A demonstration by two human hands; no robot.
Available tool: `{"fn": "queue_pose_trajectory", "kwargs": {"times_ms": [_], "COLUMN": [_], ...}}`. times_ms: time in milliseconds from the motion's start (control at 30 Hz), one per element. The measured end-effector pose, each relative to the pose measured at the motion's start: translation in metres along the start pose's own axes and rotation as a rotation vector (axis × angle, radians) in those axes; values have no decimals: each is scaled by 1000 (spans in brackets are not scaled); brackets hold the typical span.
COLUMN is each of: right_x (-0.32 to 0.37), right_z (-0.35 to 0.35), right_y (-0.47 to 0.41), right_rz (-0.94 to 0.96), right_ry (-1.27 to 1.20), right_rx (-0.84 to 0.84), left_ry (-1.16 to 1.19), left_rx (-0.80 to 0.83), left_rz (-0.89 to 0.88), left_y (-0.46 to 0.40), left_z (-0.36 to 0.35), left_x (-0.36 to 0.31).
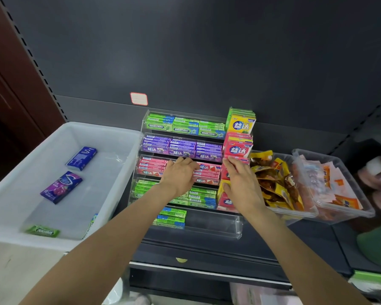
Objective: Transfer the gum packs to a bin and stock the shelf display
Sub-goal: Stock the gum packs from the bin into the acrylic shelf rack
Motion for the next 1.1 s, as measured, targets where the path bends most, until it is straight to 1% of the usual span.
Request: {"fn": "queue_pose_trajectory", "kwargs": {"times_ms": [167,333,533,800,1000,1100], "right_x": [1,1,1,1,0,0], "right_z": [0,0,0,1,1,1], "right_y": [0,0,0,1,0,0], "right_rz": [-4,-10,-2,4,11,10], "right_ry": [2,-1,-2,7,6,2], "right_rx": [1,0,-2,-8,4,2], "left_ry": [43,127,91,60,188,98], "left_rx": [21,33,23,67,84,76], "left_rz": [-3,32,42,40,51,42], "left_y": [-4,-7,-4,-7,-8,-6], "left_z": [-1,1,0,3,10,12], "left_x": [0,-1,-2,-3,-3,-6]}}
Point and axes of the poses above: each hand's wrist, its own y-axis away from the middle knuckle, its own z-axis out of the back of the hand, x = y × z, the point moved 4 cm from there along -y, towards the middle knuckle, and after that the axes turned 12 degrees about x, right-handed, at the moved point
